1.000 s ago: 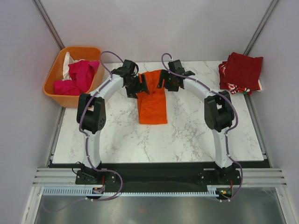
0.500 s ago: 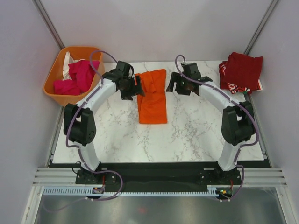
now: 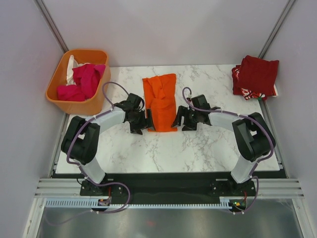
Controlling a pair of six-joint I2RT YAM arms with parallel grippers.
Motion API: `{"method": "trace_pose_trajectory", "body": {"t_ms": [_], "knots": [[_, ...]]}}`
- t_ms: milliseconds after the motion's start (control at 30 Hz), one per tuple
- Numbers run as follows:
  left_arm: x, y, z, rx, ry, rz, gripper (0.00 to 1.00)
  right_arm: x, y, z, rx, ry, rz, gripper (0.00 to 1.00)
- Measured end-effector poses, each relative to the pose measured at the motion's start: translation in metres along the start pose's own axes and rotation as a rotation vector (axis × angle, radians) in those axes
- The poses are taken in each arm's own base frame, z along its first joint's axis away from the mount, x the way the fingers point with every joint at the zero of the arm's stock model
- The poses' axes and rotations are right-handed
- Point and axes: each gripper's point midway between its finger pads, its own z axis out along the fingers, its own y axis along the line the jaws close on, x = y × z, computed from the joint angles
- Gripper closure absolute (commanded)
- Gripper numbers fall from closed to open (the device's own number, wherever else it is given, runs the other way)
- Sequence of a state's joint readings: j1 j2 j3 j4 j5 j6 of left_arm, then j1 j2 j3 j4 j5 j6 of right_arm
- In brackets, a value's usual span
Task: Fold and stack the t-shirts
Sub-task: Fold the tshirt
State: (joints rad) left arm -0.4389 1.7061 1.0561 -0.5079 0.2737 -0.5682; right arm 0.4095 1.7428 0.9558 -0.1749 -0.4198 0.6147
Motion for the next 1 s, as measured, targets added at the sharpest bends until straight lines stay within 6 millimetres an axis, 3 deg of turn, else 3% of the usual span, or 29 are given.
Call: {"method": "trace_pose_trajectory", "body": {"t_ms": [300,367,533,667,733,767,900,1000], "knots": [[-0.013,-0.007,0.007,0.043,-0.067,0.009,0.20,0.000,0.013,0.014,-0.066,0.000,-0.007,0.24],[-0.016,-0.009,0.007,0.047,-0.077,0.011,0.25,0.000,0.016,0.016,-0.080,0.002,-0.006,0.24],[-0.016,-0.008,0.009,0.043,-0.078,-0.001,0.49,-0.001,0.019,0.020,-0.101,0.003,-0.012,0.26],[-0.014,-0.005,0.017,0.034,-0.066,-0.014,0.77,-0.001,0.020,0.021,-0.116,0.001,-0.016,0.27],[-0.010,-0.003,0.022,0.029,-0.058,-0.014,0.98,-0.001,0.021,0.022,-0.121,0.000,-0.017,0.30],[-0.008,-0.002,0.024,0.026,-0.052,-0.017,0.98,0.000,0.020,0.022,-0.122,-0.001,-0.017,0.33],[-0.003,-0.001,0.028,0.022,-0.047,-0.007,0.98,0.004,0.015,0.027,-0.121,0.009,-0.011,0.60],[-0.001,-0.003,0.029,0.017,-0.061,0.003,0.98,0.008,0.012,0.028,-0.117,0.008,-0.009,0.64]]}}
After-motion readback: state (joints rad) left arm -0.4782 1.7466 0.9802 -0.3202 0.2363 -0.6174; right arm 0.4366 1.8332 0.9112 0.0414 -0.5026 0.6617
